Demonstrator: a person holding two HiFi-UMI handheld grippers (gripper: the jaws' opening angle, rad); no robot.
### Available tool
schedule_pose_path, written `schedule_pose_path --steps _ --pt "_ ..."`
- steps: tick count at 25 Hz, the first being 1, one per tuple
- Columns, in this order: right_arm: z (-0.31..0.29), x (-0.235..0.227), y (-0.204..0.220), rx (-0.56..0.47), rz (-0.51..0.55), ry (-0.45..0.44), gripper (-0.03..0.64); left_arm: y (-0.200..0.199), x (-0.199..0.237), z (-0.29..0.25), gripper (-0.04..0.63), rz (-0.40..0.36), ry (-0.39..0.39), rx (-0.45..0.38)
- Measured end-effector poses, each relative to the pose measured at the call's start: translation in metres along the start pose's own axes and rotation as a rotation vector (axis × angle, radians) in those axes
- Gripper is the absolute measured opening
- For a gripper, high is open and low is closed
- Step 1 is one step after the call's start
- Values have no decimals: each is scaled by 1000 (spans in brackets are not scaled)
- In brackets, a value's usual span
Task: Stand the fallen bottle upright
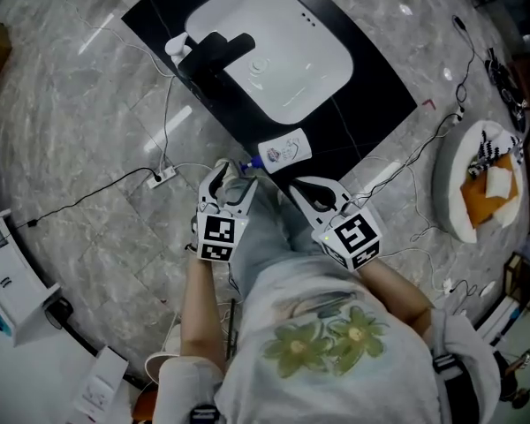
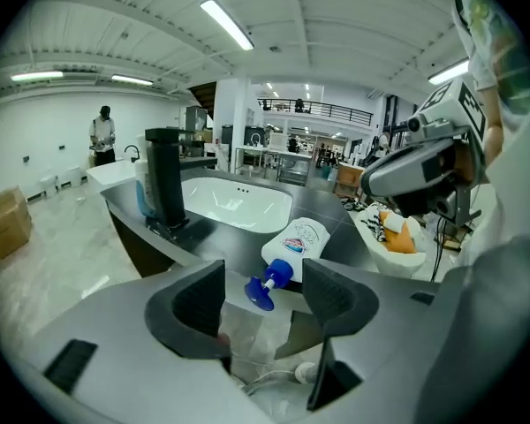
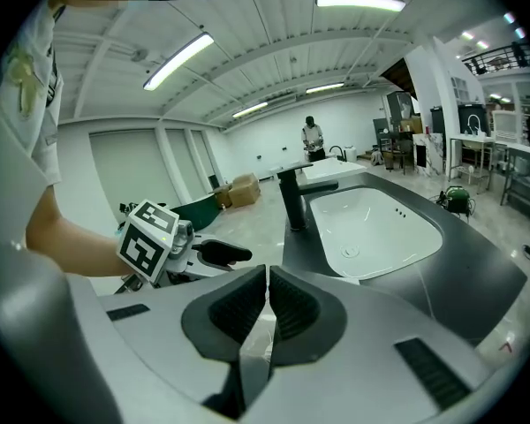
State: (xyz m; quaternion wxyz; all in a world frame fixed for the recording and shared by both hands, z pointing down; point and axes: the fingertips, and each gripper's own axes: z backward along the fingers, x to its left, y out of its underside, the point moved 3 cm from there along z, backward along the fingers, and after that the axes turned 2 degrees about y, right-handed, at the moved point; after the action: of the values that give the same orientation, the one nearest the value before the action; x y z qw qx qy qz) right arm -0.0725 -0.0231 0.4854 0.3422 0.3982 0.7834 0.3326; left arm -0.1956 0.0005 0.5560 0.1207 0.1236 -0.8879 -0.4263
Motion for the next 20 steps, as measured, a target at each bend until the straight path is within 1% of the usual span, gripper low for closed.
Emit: schedule_pose_path --steps 3,7,11,14,17,20 --pt "-10 -6 2 20 -32 26 43 8 7 -14 283 7 60 27" --pt "-23 -11 3 40 -61 49 43 14 17 -26 284 -31 124 57" --pt "-32 -14 3 54 -79 64 43 18 26 -34 283 -47 179 67" --pt "-37 -16 2 56 -88 72 43 23 27 -39 284 -76 223 78" --pt "-40 -17 3 56 -94 77 43 28 23 -41 282 -110 277 112" --pt "-41 -17 5 58 -95 78 43 32 20 -44 282 -138 301 130"
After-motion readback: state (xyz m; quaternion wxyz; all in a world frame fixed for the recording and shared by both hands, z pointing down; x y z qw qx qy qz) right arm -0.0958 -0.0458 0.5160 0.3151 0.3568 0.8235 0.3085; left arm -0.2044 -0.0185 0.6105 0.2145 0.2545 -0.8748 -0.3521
